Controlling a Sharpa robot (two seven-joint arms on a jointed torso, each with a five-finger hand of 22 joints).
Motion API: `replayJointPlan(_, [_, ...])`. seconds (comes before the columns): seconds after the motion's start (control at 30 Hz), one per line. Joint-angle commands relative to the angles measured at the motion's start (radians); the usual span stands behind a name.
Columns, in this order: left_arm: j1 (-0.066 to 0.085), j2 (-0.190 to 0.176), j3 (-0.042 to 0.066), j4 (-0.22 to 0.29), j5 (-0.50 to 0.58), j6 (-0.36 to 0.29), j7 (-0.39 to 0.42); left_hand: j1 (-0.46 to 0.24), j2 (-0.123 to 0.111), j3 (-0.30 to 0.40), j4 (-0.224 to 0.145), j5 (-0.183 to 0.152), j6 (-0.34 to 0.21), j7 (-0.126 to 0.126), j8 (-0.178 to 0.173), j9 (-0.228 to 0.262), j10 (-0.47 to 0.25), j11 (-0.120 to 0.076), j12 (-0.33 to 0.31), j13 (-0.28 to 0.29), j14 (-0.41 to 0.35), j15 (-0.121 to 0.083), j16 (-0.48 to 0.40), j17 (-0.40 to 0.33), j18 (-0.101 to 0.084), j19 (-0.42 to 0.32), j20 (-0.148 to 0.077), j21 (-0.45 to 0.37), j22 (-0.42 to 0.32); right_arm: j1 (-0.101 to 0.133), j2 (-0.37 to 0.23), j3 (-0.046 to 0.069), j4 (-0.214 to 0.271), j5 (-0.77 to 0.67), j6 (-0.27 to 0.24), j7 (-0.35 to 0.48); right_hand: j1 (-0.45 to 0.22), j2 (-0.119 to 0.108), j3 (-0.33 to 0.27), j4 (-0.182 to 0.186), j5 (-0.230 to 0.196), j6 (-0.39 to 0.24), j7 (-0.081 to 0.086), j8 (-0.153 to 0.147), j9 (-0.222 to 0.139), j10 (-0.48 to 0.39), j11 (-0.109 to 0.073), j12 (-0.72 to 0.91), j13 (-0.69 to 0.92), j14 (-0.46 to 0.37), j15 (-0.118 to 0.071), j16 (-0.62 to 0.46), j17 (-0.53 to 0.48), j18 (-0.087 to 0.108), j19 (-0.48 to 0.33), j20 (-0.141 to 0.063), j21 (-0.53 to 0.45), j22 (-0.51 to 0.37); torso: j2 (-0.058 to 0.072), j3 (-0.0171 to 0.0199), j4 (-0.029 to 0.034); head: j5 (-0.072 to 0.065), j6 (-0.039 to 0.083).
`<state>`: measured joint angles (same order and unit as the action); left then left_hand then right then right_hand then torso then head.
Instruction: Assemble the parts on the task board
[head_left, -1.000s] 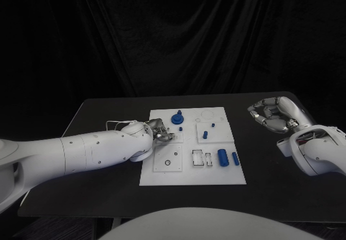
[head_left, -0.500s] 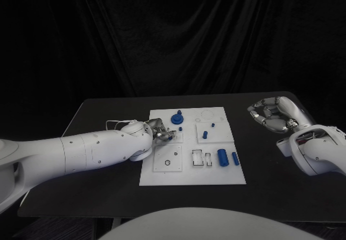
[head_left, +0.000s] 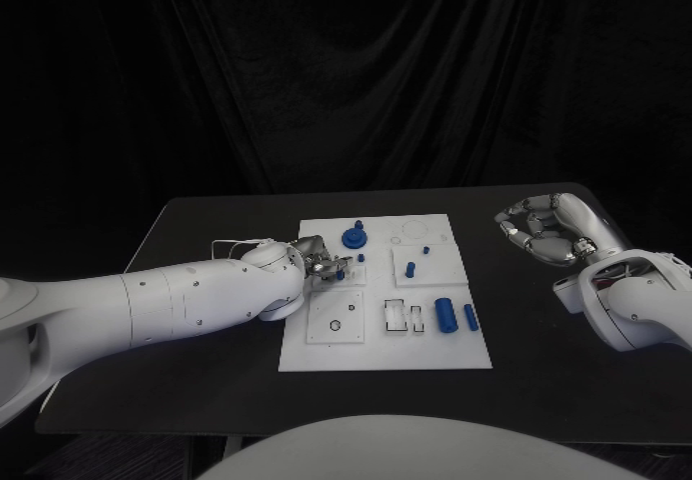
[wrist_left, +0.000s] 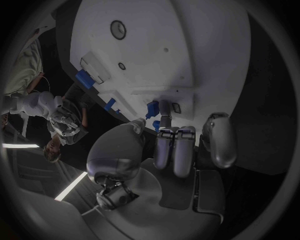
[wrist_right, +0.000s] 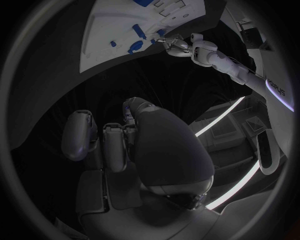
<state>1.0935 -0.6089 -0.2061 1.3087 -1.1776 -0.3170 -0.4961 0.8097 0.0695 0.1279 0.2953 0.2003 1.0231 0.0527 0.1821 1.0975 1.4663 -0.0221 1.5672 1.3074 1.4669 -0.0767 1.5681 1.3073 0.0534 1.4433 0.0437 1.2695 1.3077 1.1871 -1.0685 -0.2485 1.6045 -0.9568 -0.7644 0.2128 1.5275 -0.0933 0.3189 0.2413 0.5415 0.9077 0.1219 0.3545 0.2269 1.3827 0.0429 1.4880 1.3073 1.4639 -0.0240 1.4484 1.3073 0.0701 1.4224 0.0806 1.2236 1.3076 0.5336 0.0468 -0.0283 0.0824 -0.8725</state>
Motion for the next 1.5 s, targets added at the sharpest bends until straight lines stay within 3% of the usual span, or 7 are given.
replayJointPlan(0.03, [-0.006,0.001,-0.005,-0.005,0.005,0.017,0.008,-0.026,0.013,-0.024,0.000,0.019,-0.005,0.003,-0.007,-0.026,0.104,0.007,0.004,0.263,0.104,0.010,0.003,0.263,0.013,-0.007,0.001,-0.005,0.175,-0.001,-0.001,0.001,0.001,-0.002,-0.001,-0.012,-0.012,-0.001,0.003,0.001,0.006,-0.005,-0.002,0.007,-0.002,-0.005,-0.002,-0.002,0.043,0.053,-0.002,-0.001,0.151,0.010,-0.007,0.001,-0.005,0.157,0.000,0.0001,0.0000,0.000,0.000])
replayJointPlan(0.27, [-0.006,0.000,-0.005,-0.009,0.005,-0.017,0.023,-0.075,0.081,-0.082,0.000,0.008,-0.011,0.004,0.007,-0.010,0.104,0.008,0.004,0.263,0.104,0.012,0.003,0.263,0.013,-0.007,0.003,-0.005,0.176,-0.002,-0.001,0.001,0.002,-0.002,-0.001,-0.011,-0.014,-0.001,0.004,0.001,0.006,-0.004,-0.002,0.008,-0.002,-0.003,-0.002,-0.001,0.044,0.053,-0.003,-0.001,0.151,0.010,-0.007,0.000,-0.006,0.157,0.000,0.0000,0.0000,0.000,0.000])
replayJointPlan(0.53, [-0.007,-0.005,-0.005,-0.009,0.005,-0.050,0.048,-0.061,0.100,-0.104,-0.003,0.030,-0.023,0.004,0.020,0.004,0.104,0.009,0.004,0.263,0.104,0.013,0.003,0.263,0.013,-0.008,0.004,-0.006,0.175,-0.002,-0.002,0.001,0.002,-0.002,-0.001,-0.011,-0.014,-0.001,0.004,0.001,0.006,-0.004,-0.002,0.008,-0.002,-0.003,-0.002,-0.001,0.044,0.053,-0.003,-0.001,0.151,0.010,-0.007,0.000,-0.006,0.157,0.000,-0.0001,0.0002,0.001,0.000])
replayJointPlan(0.77, [-0.007,-0.014,-0.005,0.007,0.005,-0.073,0.076,0.069,0.055,-0.136,-0.007,0.091,-0.038,0.002,0.043,0.023,0.104,0.008,0.004,0.263,0.104,0.012,0.003,0.263,0.013,-0.008,0.004,-0.005,0.176,-0.002,-0.002,0.001,0.002,-0.002,-0.001,-0.010,-0.014,-0.001,0.004,0.001,0.006,-0.004,-0.002,0.008,-0.002,-0.003,-0.002,-0.001,0.044,0.053,-0.003,-0.001,0.151,0.010,-0.007,0.000,-0.006,0.157,0.000,0.0000,-0.0001,0.002,0.000])
replayJointPlan(0.83, [-0.007,-0.018,-0.005,0.014,0.005,-0.075,0.080,0.155,0.032,-0.133,-0.015,0.122,-0.042,-0.001,0.049,0.025,0.104,0.006,0.004,0.263,0.104,0.010,0.003,0.263,0.013,-0.008,0.003,-0.004,0.176,-0.002,-0.002,0.001,0.002,-0.002,-0.001,-0.010,-0.014,-0.001,0.004,0.001,0.006,-0.004,-0.002,0.008,-0.002,-0.003,-0.002,-0.001,0.044,0.053,-0.003,-0.001,0.151,0.010,-0.007,0.000,-0.006,0.157,0.000,0.0000,0.0000,0.002,0.000])
replayJointPlan(1.0, [-0.007,-0.024,-0.005,0.026,0.005,-0.063,0.082,0.223,0.013,-0.127,-0.016,0.144,-0.045,-0.002,0.050,0.021,0.104,0.004,0.004,0.263,0.104,0.010,0.003,0.263,0.013,-0.007,0.002,-0.002,0.176,-0.002,-0.003,0.001,0.002,-0.002,-0.001,-0.010,-0.014,-0.001,0.004,0.001,0.006,-0.004,-0.002,0.008,-0.002,-0.003,-0.002,-0.001,0.044,0.053,-0.003,-0.001,0.151,0.010,-0.007,0.000,-0.006,0.157,0.000,0.0000,0.0000,0.001,0.000])
replayJointPlan(1.5, [-0.007,-0.019,-0.005,0.028,0.005,-0.023,0.079,0.255,0.005,-0.121,-0.015,0.145,-0.051,-0.001,0.046,0.015,0.104,0.005,0.004,0.263,0.104,0.010,0.003,0.263,0.013,-0.007,0.001,-0.003,0.176,-0.002,-0.001,0.001,0.001,-0.002,0.000,-0.010,-0.015,-0.001,0.004,0.001,0.006,-0.005,-0.002,0.008,-0.002,-0.003,-0.002,-0.001,0.044,0.054,-0.003,-0.001,0.151,0.010,-0.006,0.000,-0.005,0.158,0.000,0.0000,-0.0001,0.003,0.000])
